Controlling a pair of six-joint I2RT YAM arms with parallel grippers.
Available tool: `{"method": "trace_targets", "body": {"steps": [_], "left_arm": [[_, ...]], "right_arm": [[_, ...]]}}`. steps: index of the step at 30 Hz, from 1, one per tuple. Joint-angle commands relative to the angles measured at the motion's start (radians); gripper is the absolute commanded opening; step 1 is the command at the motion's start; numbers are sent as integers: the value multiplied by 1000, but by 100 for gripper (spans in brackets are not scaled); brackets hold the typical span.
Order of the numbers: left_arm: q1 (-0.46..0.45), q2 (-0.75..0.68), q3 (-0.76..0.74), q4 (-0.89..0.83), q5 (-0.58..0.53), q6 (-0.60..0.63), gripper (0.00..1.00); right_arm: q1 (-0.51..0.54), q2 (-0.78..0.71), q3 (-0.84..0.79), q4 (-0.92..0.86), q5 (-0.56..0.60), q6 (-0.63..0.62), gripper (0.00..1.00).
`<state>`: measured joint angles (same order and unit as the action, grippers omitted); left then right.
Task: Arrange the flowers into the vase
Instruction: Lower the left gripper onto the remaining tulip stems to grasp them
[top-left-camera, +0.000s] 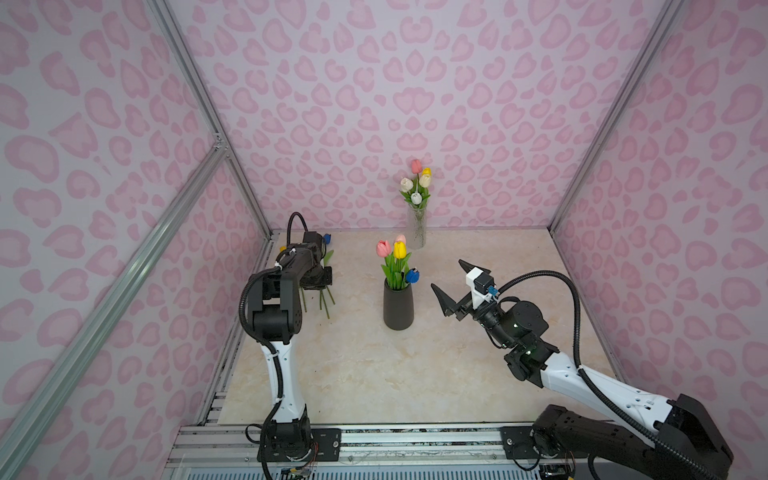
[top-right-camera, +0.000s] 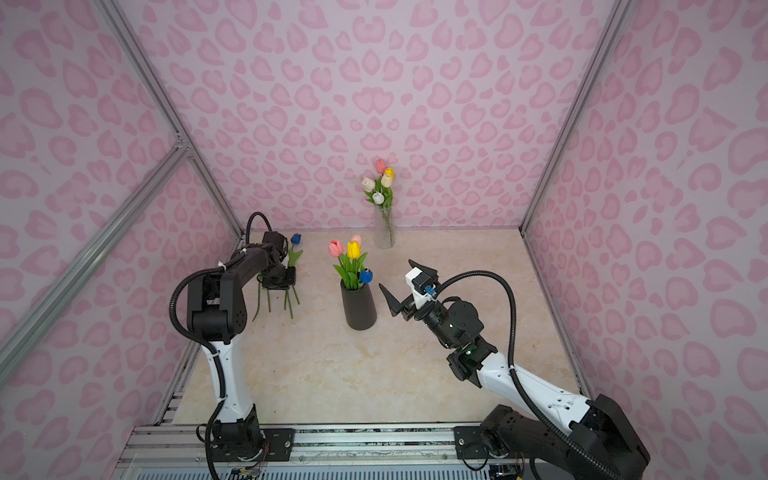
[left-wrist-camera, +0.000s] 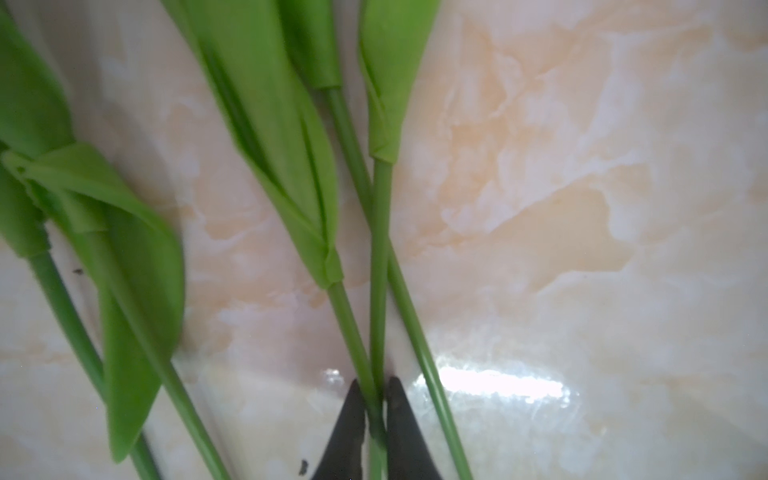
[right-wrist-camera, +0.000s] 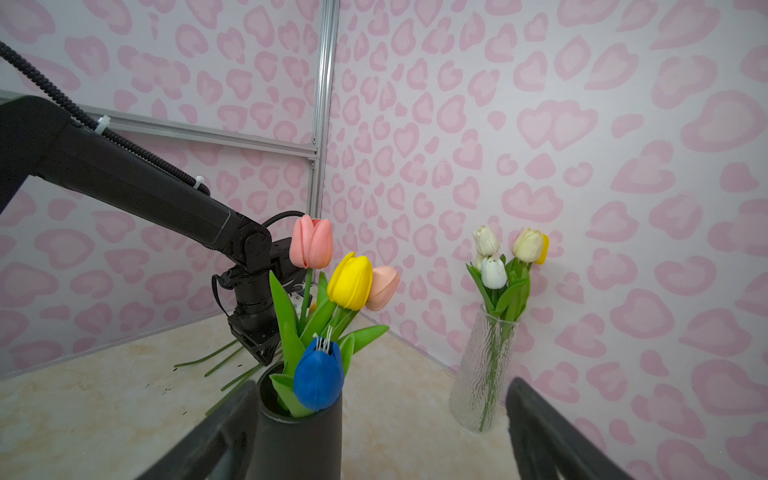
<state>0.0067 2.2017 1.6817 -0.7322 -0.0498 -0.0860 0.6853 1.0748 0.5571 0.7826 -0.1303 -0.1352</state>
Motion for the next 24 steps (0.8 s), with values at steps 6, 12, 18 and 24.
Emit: {"method": "trace_targets", "body": {"steps": [6, 12, 18, 24], "left_arm": [[0, -75, -14, -36, -27, -9, 10], [-7, -152, -13, -49, -11, -9, 16], [-7, -154, -10, -48, 6, -8, 12], [-6, -106, -11, -29, 32, -8, 23]], "right_arm": [[2, 2, 1, 3, 0, -2, 92], [3, 4, 0, 9, 4, 0, 92], [2, 5, 0, 12, 6, -5, 92], [2, -3, -2, 3, 12, -11, 92]]}}
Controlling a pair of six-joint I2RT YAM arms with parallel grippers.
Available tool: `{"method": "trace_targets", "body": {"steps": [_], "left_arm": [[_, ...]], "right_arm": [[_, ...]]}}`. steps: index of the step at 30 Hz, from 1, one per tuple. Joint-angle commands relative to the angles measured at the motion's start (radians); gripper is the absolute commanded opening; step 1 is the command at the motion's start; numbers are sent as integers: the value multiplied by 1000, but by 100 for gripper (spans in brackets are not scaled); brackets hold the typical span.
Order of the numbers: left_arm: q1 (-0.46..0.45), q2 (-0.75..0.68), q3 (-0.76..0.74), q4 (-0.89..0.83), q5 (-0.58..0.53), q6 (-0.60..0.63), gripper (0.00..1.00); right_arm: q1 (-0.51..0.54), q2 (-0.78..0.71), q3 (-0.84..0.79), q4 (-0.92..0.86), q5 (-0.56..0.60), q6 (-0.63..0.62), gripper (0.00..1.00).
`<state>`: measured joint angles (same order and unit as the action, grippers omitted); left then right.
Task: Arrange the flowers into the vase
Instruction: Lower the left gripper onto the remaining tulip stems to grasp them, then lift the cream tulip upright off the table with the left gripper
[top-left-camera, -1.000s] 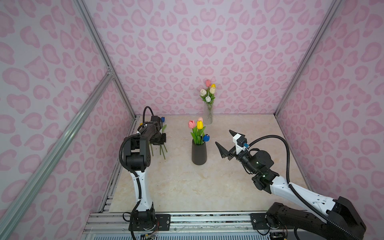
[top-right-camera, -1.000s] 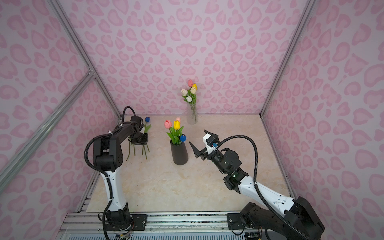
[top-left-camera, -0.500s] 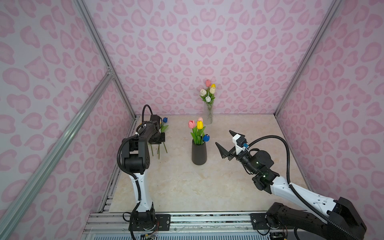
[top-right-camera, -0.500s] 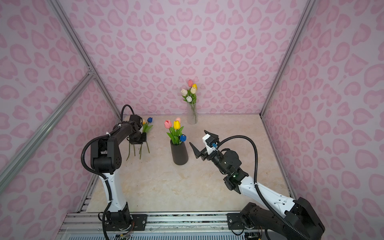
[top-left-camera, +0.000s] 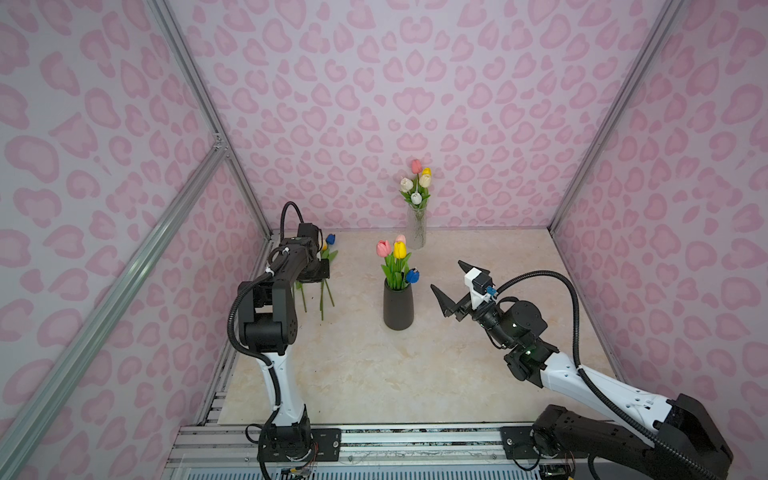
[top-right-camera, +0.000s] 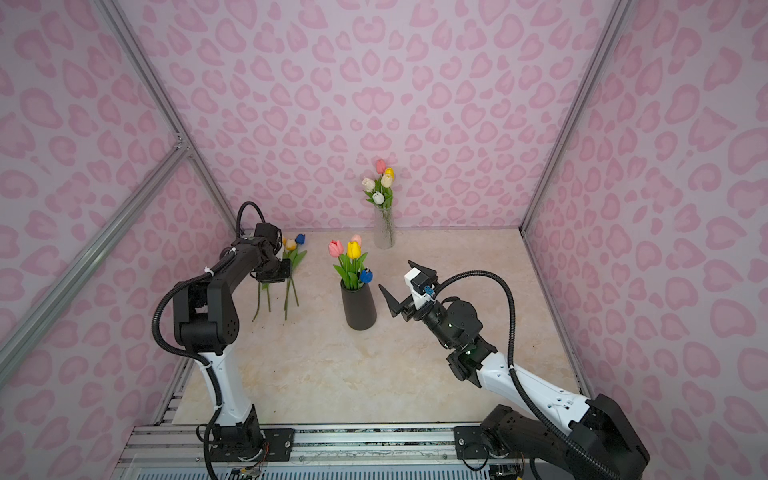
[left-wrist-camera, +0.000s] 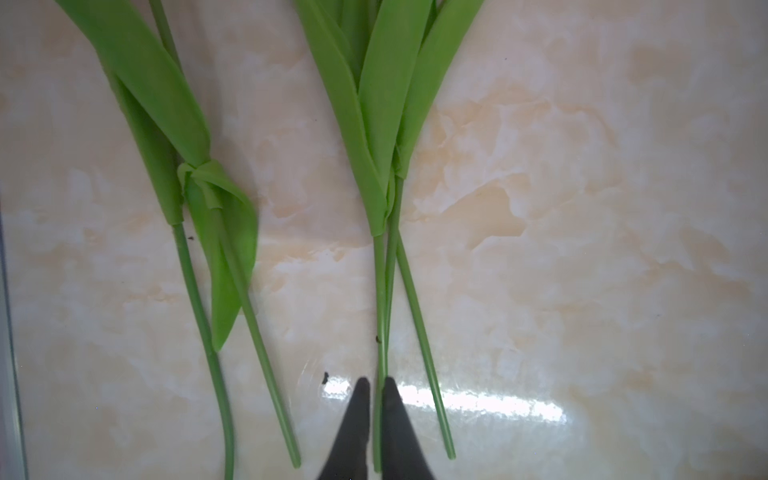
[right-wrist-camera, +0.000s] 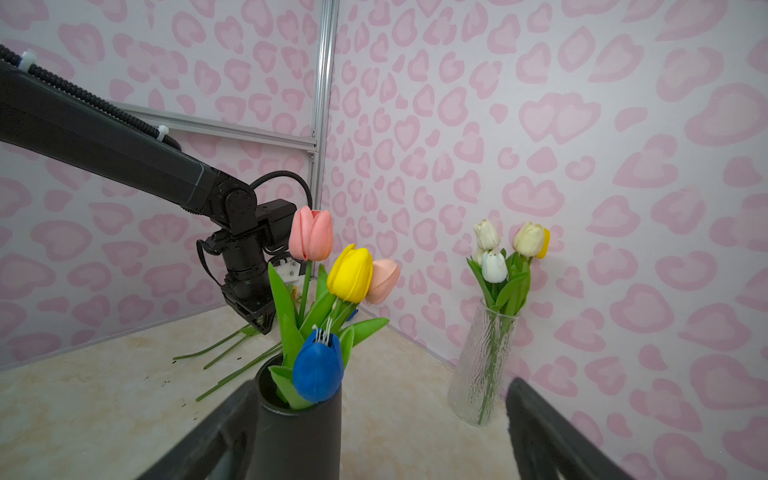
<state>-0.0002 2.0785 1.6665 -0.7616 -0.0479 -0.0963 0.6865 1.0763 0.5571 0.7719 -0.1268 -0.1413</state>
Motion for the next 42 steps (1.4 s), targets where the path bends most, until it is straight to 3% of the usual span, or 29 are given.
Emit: {"method": "trace_targets", "body": {"steps": [1, 11, 18, 31, 35, 38, 42], "left_arm": [[0, 27, 7, 3, 30, 3, 23], [11, 138, 55, -7, 39, 5, 25], [12, 149, 53, -14, 11, 3, 3], [-6, -82, 0, -1, 20, -18, 3], [-27, -164, -76, 63, 100, -46, 6], [-65, -176, -115, 96, 128, -61, 11], [-112, -150, -164, 145, 156, -76, 10]], "right_arm": [[1, -4, -2, 11, 9, -6, 92], [2, -7, -10, 10, 18, -9, 92], [2, -1, 0, 10, 12, -14, 92], [1, 22, 10, 20, 4, -9, 92], [1, 24, 4, 26, 7, -7, 92], [1, 28, 4, 25, 8, -5, 92], [1, 31, 4, 33, 6, -3, 92]]}}
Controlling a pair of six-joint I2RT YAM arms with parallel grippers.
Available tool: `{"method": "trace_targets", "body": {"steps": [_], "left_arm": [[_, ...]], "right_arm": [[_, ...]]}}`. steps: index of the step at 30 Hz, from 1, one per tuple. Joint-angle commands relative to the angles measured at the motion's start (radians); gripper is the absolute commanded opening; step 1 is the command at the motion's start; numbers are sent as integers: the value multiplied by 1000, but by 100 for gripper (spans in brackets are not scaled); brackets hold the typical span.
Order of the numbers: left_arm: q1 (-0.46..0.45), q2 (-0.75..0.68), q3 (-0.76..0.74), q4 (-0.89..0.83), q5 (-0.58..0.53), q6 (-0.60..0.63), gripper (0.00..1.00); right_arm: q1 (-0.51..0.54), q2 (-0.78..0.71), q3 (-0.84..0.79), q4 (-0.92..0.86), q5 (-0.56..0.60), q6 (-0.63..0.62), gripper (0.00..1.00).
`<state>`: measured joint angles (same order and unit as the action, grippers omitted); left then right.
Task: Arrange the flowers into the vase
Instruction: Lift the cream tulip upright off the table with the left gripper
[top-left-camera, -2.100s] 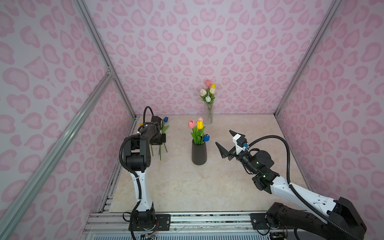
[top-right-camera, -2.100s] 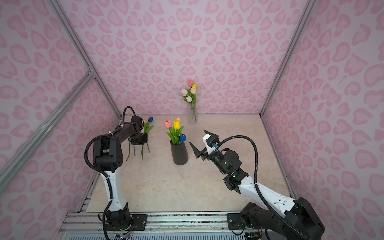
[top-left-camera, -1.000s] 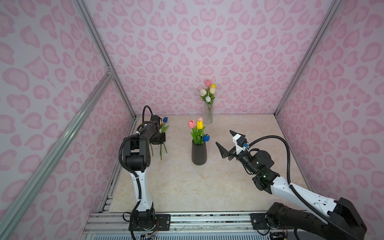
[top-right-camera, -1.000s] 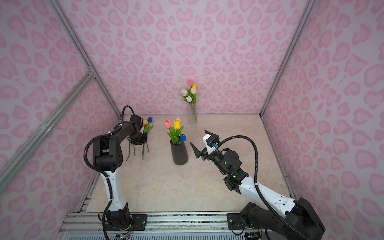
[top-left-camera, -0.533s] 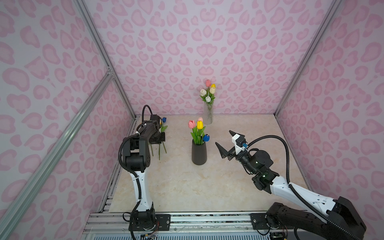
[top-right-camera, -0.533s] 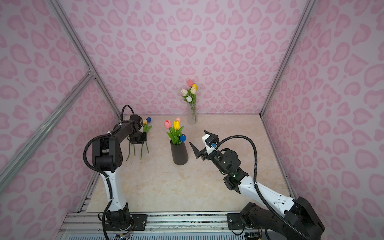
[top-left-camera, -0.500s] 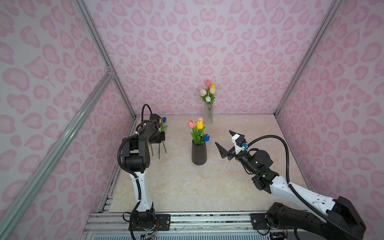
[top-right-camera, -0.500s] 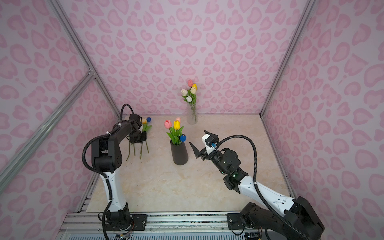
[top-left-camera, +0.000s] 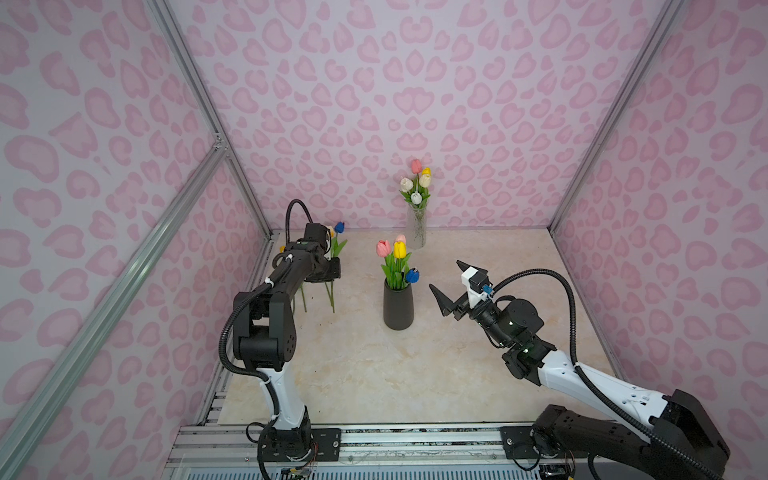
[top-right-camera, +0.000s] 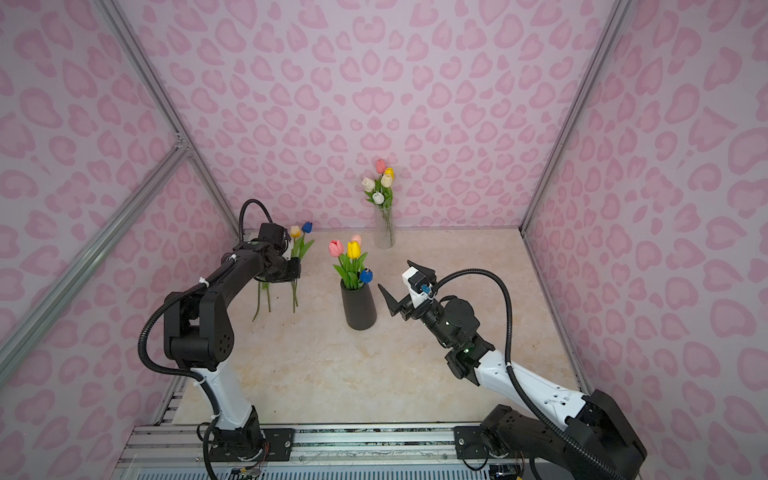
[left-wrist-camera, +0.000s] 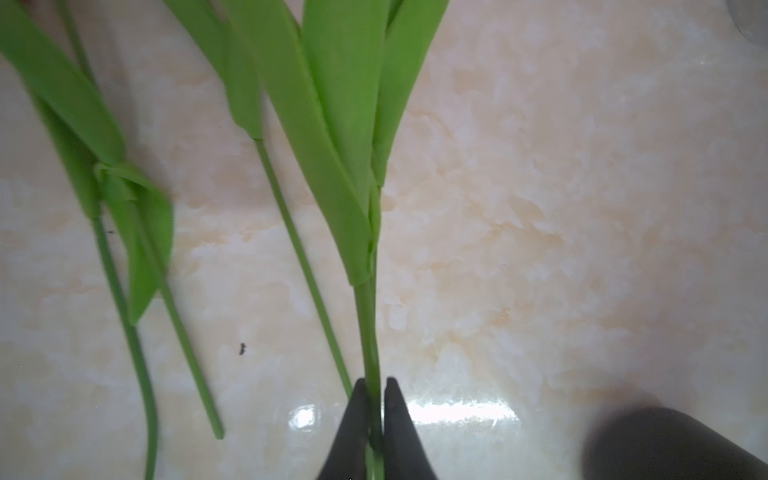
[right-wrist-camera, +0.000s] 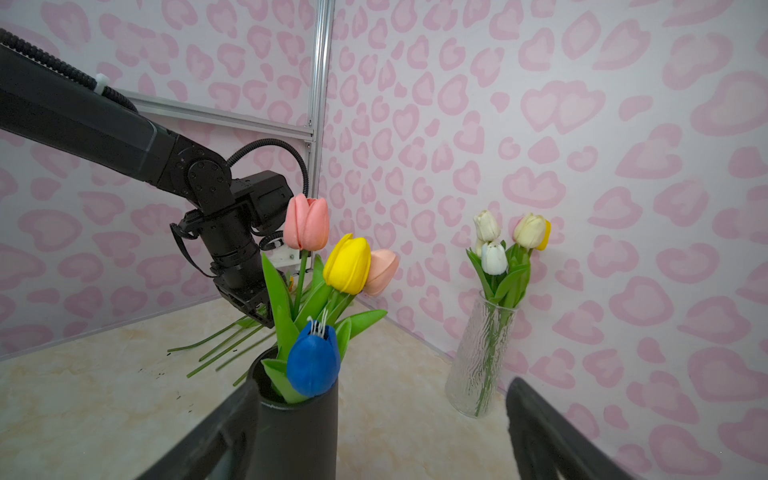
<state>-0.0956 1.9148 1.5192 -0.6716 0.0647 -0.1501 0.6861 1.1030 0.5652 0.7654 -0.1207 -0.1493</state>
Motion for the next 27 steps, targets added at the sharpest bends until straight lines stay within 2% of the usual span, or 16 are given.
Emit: {"method": "trace_targets", "body": {"steps": [1, 4, 9, 15, 18, 22, 27], "left_arm": [[-24, 22, -24, 64, 43, -25, 9], [-37, 48, -31, 81, 60, -34, 3], [-41, 66, -16, 83, 26, -22, 3], [-44, -54, -80, 179, 50, -39, 3], [-48, -213, -167, 305, 65, -65, 3], [-70, -467, -364, 543, 65, -87, 3], [-163, -830, -684, 896, 130, -67, 3]], "right_arm": [[2, 6, -2, 36, 0, 5, 92], [2, 3, -4, 32, -2, 7, 92], [1, -6, -2, 20, 6, 1, 92], [1, -8, -1, 12, 11, -3, 92], [2, -2, -1, 15, 16, -3, 92], [0, 8, -2, 32, 18, -2, 92], [-1, 26, -14, 76, 22, 10, 92]]}}
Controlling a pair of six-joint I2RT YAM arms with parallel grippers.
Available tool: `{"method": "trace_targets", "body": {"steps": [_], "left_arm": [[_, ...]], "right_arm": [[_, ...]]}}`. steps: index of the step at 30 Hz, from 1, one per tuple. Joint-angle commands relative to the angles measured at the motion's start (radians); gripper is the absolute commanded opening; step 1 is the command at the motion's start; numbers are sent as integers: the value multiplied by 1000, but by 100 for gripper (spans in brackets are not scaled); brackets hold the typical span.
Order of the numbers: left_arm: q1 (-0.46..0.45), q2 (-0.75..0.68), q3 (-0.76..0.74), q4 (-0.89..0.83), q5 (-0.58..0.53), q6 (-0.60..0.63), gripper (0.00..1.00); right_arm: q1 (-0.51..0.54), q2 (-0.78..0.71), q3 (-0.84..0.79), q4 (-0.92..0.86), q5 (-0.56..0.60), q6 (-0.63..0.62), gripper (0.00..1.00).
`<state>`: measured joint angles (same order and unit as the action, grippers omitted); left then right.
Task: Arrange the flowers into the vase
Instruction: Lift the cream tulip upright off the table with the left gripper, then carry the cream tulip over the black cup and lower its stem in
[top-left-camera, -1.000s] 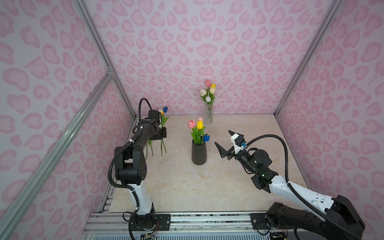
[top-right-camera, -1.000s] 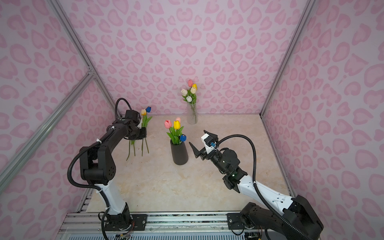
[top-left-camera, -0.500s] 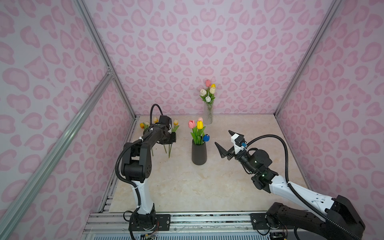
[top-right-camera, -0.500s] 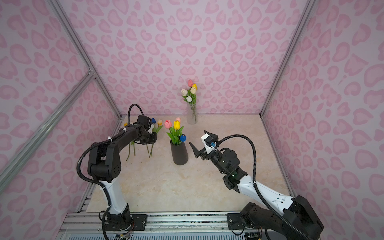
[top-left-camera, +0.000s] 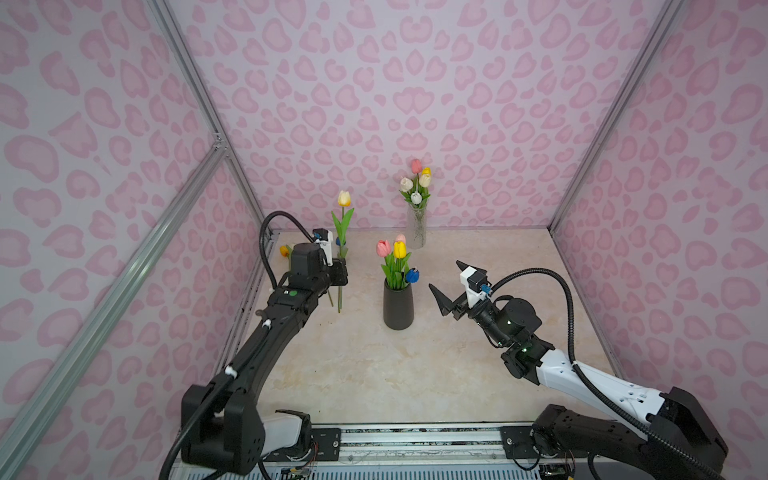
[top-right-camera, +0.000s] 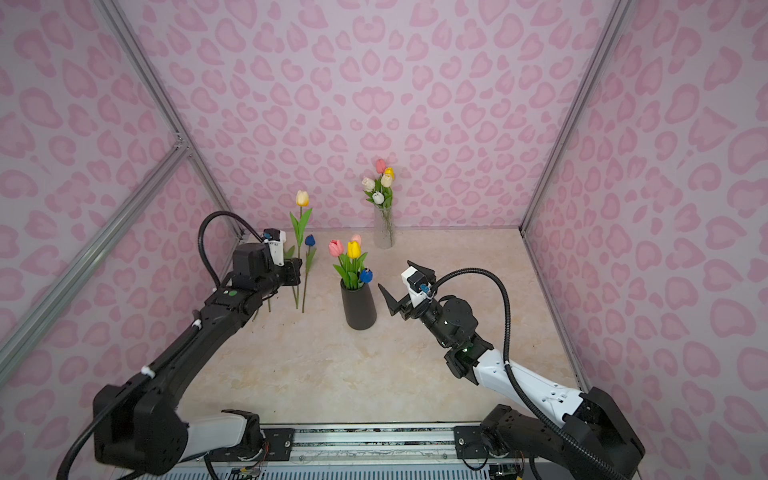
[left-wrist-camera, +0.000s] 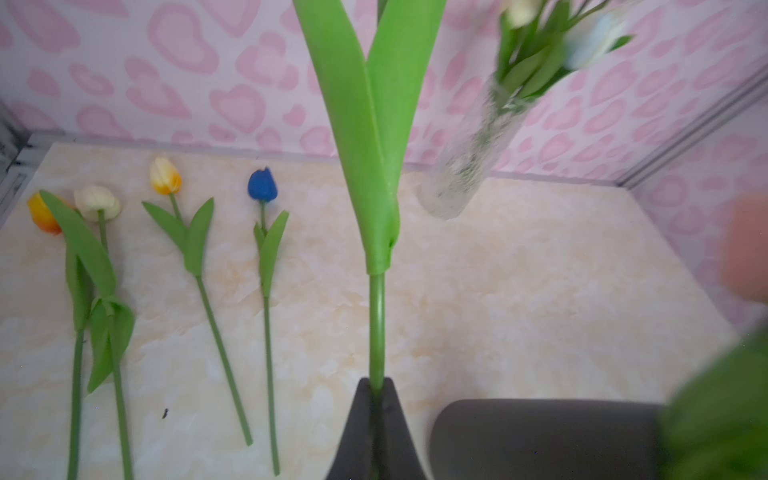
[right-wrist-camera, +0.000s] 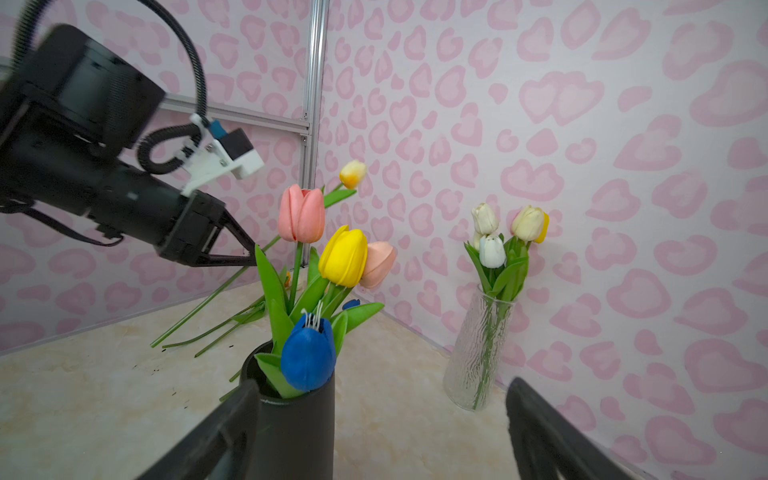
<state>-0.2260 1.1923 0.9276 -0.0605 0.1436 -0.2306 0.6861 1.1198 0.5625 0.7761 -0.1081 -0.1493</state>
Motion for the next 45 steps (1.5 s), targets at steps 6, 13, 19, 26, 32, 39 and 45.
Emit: {"method": "trace_targets", "body": {"steps": [6, 13, 19, 26, 32, 39, 45], "left_arm": [[-116, -379, -305, 503, 199, 79, 3], [-236, -293, -323, 859, 320, -13, 3], [-288, -117, -298, 1049, 291, -14, 3], [-306, 48, -223, 1145, 298, 3, 3], [-309, 168, -200, 1233, 259, 39, 3], [-308, 218, -162, 1223, 229, 107, 3], [-306, 276, -148, 1239, 241, 94, 3]], "right_arm": [[1, 52, -4, 114, -11, 17, 92], [2, 73, -7, 183, -10, 49, 92], [13, 44, -17, 173, 12, 38, 91], [15, -7, -41, 141, 46, 12, 91], [15, -16, -41, 142, 52, -7, 91], [14, -38, -45, 117, 66, -34, 91], [13, -43, -53, 112, 76, -37, 91]]}}
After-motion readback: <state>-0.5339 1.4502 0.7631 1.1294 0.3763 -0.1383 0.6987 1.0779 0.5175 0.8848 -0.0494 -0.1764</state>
